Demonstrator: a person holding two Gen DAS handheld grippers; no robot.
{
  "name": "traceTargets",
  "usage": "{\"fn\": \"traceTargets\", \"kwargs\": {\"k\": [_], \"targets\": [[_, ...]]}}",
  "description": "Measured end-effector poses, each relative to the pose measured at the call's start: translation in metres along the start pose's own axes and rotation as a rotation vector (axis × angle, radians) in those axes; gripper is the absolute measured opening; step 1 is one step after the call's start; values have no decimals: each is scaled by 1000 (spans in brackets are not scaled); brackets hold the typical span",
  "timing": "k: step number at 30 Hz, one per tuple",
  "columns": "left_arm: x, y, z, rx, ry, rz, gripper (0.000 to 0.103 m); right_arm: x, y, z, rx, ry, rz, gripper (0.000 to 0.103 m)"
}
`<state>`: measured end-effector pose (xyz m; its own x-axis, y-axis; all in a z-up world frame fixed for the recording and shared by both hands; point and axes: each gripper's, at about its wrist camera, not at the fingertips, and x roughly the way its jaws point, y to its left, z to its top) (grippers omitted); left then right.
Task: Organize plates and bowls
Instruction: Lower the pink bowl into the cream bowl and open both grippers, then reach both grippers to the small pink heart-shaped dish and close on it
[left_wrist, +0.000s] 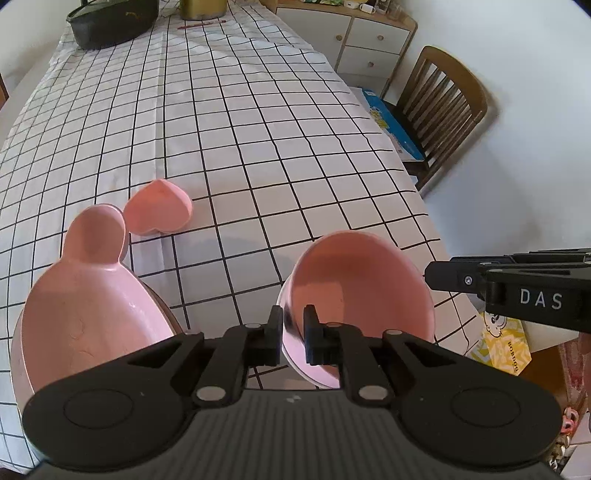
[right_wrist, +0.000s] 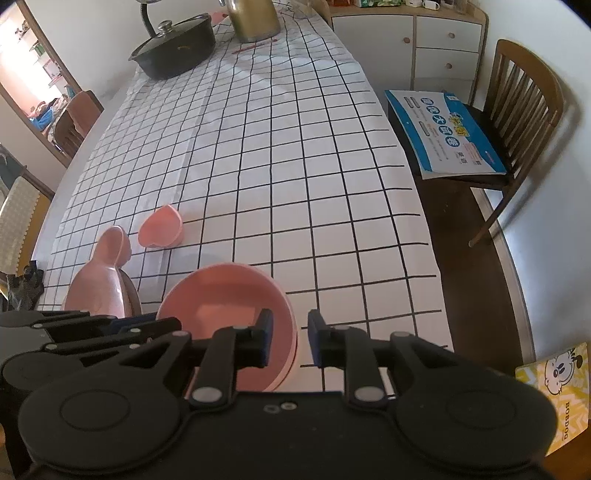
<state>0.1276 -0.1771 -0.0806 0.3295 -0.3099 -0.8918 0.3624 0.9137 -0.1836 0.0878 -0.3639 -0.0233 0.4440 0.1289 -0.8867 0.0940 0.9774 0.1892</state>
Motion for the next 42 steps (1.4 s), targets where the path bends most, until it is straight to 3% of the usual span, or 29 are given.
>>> {"fn": "traceTargets", "kwargs": {"k": [8, 20, 21, 23, 24, 25, 33, 38, 42], "targets": [[-8, 7, 0, -3, -10, -38, 13, -6, 5, 3, -20, -14, 36, 30], [-30, 30, 4, -57, -112, -54, 13, -14, 19, 12, -82, -42, 73, 43], [-31, 32, 4, -65, -115, -54, 16, -14, 20, 12, -90, -43, 77, 45], [-34, 36, 6, -81, -123, -61, 42, -15, 24, 14, -105, -42, 80, 49], [-36, 39, 7, -89, -132, -67, 65, -15, 26, 16, -111, -44, 78, 51], [-38, 42, 7, -98, -147, -70, 71, -16, 28, 18, -115, -46, 79, 55], [-50, 72, 35, -148, -188, -4, 72, -16, 44, 47, -148, -55, 132, 86], [-47, 102, 57, -198, -207, 57, 72, 4, 56, 75, -140, -23, 169, 90], [-34, 121, 72, -228, -158, 73, 72, 20, 67, 89, -134, -40, 170, 95]]}}
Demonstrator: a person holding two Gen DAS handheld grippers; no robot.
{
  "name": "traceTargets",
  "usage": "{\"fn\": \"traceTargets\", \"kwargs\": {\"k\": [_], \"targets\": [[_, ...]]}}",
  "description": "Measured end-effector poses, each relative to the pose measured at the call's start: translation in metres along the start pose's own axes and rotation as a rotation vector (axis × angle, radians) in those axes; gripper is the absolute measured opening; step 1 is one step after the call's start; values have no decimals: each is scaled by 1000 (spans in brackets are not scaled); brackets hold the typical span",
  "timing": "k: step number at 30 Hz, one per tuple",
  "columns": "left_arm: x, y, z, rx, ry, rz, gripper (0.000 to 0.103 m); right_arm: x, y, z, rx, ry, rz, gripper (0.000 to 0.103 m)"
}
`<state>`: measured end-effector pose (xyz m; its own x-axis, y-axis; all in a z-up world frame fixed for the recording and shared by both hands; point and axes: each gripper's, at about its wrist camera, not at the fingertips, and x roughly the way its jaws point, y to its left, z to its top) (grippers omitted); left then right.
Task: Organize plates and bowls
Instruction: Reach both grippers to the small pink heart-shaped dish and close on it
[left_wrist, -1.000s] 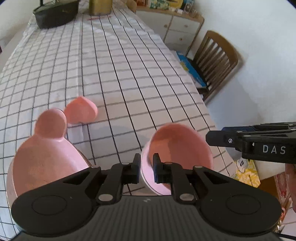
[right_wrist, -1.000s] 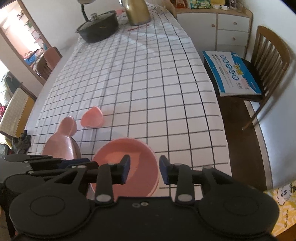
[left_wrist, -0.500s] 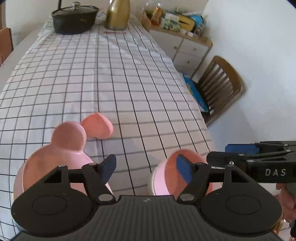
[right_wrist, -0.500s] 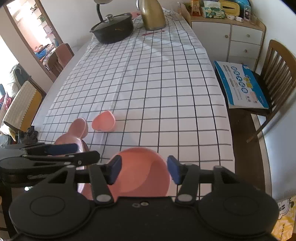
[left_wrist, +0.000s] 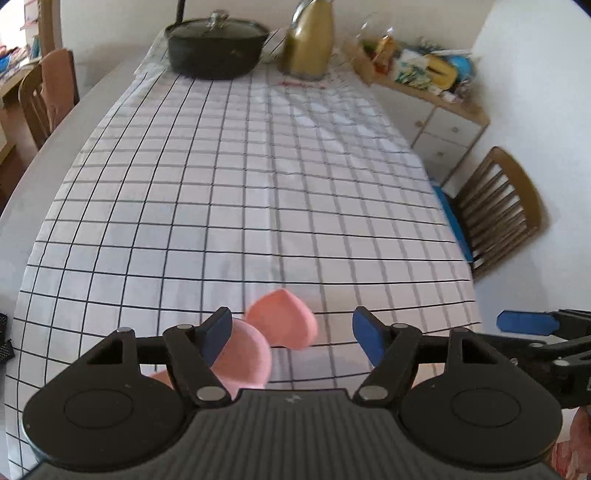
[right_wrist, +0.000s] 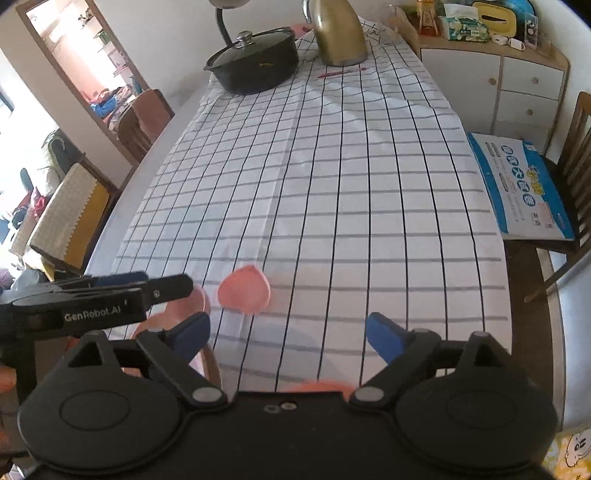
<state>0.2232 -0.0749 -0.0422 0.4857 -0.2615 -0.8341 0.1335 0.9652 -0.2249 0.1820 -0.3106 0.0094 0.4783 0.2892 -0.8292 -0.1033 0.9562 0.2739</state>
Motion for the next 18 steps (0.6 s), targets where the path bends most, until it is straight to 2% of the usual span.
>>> {"fn": "traceTargets", "kwargs": {"k": [3, 11, 14, 18], "targets": [[15, 11, 10, -26, 37, 8, 72, 15, 2, 9, 5, 1, 6, 98], [55, 29, 23, -61, 120, 19, 72, 62, -3, 26, 72, 84, 39, 99], [65, 31, 24, -55, 130, 54, 72, 79, -3, 29, 49, 110, 55, 97], [80, 37, 29, -76, 150, 47, 72, 98, 2, 30, 14, 145, 53, 92]]}}
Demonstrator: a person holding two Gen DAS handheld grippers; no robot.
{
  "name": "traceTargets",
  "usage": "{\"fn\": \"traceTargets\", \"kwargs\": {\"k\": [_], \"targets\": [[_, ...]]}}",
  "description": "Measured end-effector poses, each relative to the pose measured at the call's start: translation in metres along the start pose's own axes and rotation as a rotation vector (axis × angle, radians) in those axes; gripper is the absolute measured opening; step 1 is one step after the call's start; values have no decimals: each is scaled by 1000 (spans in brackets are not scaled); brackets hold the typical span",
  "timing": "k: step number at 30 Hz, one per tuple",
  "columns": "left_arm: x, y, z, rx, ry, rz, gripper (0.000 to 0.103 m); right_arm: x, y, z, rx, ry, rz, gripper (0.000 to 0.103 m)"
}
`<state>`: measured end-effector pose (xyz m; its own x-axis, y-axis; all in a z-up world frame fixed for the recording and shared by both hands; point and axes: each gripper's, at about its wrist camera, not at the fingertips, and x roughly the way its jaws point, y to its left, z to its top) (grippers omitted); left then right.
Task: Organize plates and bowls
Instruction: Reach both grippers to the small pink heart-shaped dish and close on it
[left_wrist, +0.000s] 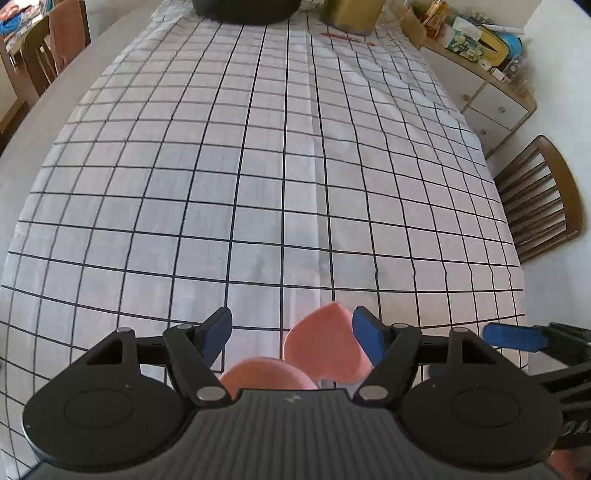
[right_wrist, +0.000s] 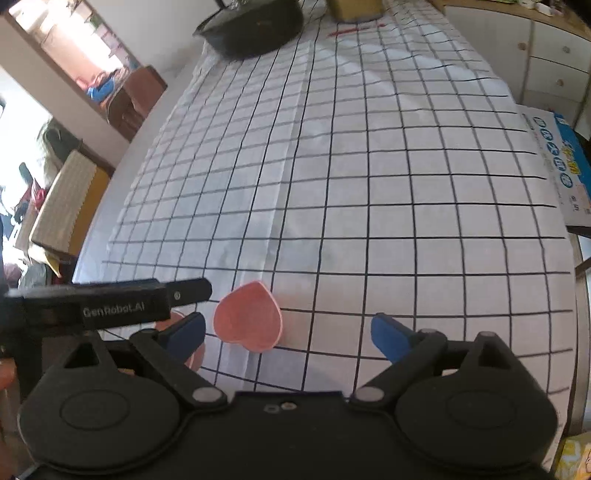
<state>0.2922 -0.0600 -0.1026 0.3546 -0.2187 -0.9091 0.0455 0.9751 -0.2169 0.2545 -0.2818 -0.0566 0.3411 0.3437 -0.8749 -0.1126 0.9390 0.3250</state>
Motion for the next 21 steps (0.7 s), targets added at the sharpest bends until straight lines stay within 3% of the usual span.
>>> {"fn": "traceTargets", "kwargs": {"k": [5, 12, 21], "targets": [[12, 2, 2, 0, 12, 17, 71, 22, 2, 4, -8, 62, 28, 82], [23, -5, 3, 49, 34, 3, 70, 44, 7, 4, -68, 76, -24, 72], [39, -6, 6, 66, 102, -10, 37, 60, 7, 5, -71, 108, -14, 45]]}}
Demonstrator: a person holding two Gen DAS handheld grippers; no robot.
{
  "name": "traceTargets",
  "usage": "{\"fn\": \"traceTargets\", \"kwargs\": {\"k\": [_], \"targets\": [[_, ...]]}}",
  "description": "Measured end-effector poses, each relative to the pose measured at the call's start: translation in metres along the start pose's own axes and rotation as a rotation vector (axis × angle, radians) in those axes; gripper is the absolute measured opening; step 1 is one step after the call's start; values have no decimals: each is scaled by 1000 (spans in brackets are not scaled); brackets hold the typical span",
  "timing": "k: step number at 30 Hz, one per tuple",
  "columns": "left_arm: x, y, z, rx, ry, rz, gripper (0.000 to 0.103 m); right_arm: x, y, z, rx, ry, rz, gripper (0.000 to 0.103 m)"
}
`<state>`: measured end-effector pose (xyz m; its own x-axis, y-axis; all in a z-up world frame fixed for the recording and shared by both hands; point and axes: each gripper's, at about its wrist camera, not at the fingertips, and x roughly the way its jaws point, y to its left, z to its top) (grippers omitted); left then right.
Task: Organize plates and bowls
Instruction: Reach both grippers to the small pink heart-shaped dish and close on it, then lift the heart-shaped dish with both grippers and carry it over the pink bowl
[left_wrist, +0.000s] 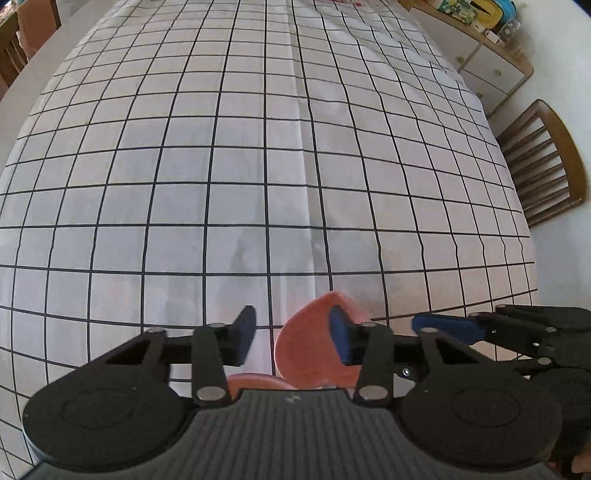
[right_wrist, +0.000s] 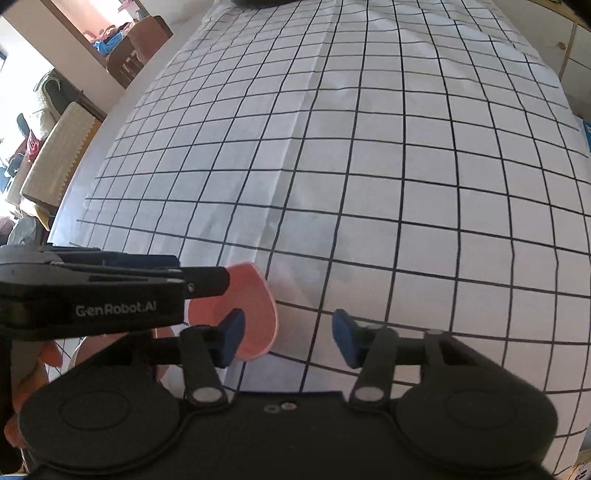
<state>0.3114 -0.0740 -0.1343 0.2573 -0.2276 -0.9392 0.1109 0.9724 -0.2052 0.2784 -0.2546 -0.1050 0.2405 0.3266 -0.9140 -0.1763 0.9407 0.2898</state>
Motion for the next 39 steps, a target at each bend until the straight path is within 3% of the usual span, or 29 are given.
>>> {"fn": "traceTargets", "kwargs": {"k": [18, 29, 39], "targets": [[12, 1, -2, 5, 48, 23, 11, 17, 10, -2, -19, 21, -8, 4], [3, -9, -4, 30, 22, 19, 9, 4, 3, -1, 1, -17, -9, 2], [-35, -40, -5, 87, -24, -3, 9, -41, -5, -4, 33, -57, -6, 2]]}}
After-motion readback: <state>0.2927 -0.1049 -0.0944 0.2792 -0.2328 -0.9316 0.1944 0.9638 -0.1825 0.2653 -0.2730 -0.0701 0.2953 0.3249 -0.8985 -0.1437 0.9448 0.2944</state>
